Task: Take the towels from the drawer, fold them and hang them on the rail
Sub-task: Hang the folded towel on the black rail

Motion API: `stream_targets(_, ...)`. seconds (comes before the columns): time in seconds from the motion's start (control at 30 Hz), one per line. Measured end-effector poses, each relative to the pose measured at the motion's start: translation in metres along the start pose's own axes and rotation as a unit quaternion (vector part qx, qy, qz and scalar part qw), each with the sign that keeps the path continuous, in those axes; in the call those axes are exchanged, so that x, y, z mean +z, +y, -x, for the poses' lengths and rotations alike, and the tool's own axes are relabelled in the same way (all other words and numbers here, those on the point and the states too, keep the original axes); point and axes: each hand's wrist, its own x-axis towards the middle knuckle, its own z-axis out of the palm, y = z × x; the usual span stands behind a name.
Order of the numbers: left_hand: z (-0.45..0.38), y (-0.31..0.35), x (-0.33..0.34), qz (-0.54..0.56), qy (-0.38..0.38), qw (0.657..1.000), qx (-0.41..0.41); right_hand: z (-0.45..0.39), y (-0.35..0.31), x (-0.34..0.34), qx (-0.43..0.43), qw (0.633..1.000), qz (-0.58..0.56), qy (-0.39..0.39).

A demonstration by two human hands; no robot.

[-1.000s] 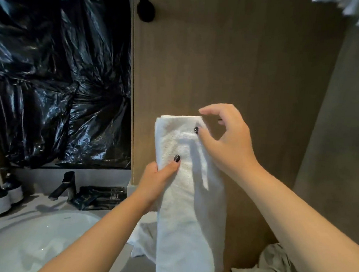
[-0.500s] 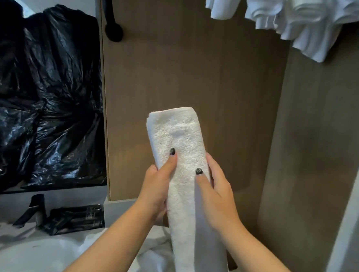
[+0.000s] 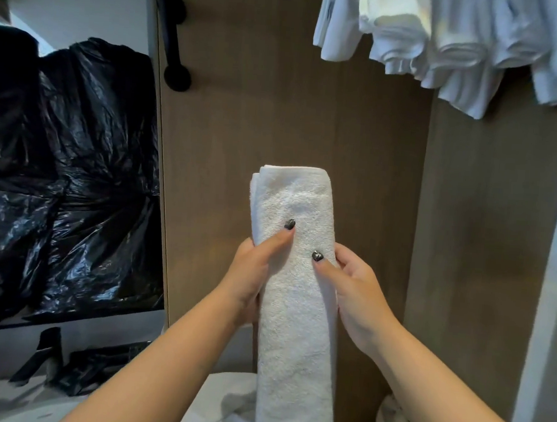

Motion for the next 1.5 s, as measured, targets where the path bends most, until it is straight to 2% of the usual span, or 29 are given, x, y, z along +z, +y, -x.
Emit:
stream_targets(0.13,-0.017,0.018,0.01,-0.021,0.038,0.998,0.038,-0.008,-0.012,-0.001,-0.013,0.999,0.027,0.028)
stream_targets(0.33,-0.042,0.067,0.042,-0.071,0.018,0.991,0.114,-0.027,-0.04,0.003,-0.075,0.99,0.064,0.096)
stream_targets(0.6,-0.075,0.168,0.068,-0.11,0.008,0.97,0.217,-0.104,-0.14,0.027,-0.219,0.96,0.123,0.125)
stream_targets(0.7,-0.084,0.189,0.065,-0.108,-0.007,0.966,0.236,-0.132,-0.172,0.04,-0.246,0.956,0.111,0.118)
stream_targets(0.8,-0.091,0.192,0.056,-0.148,0.01,0.949,0.278,-0.163,-0.204,0.054,-0.265,0.951,0.092,0.131)
stream_targets(1.07,-0.134,0.202,0.028,-0.141,-0.069,0.954,0.254,-0.24,-0.291,0.087,-0.308,0.93,0.112,0.166)
stream_targets(1.17,-0.154,0.214,0.025,-0.153,-0.109,0.944,0.272,-0.26,-0.317,0.093,-0.327,0.923,0.11,0.172)
stream_targets(1.27,-0.171,0.222,0.027,-0.185,-0.113,0.926,0.31,-0.279,-0.335,0.096,-0.344,0.917,0.106,0.175)
stream_targets(1.37,-0.191,0.228,0.032,-0.208,-0.094,0.908,0.351,-0.305,-0.349,0.095,-0.337,0.915,0.118,0.187)
stream_targets(1.5,-0.219,0.236,0.038,-0.27,-0.028,0.876,0.399,-0.331,-0.365,0.087,-0.306,0.916,0.191,0.178)
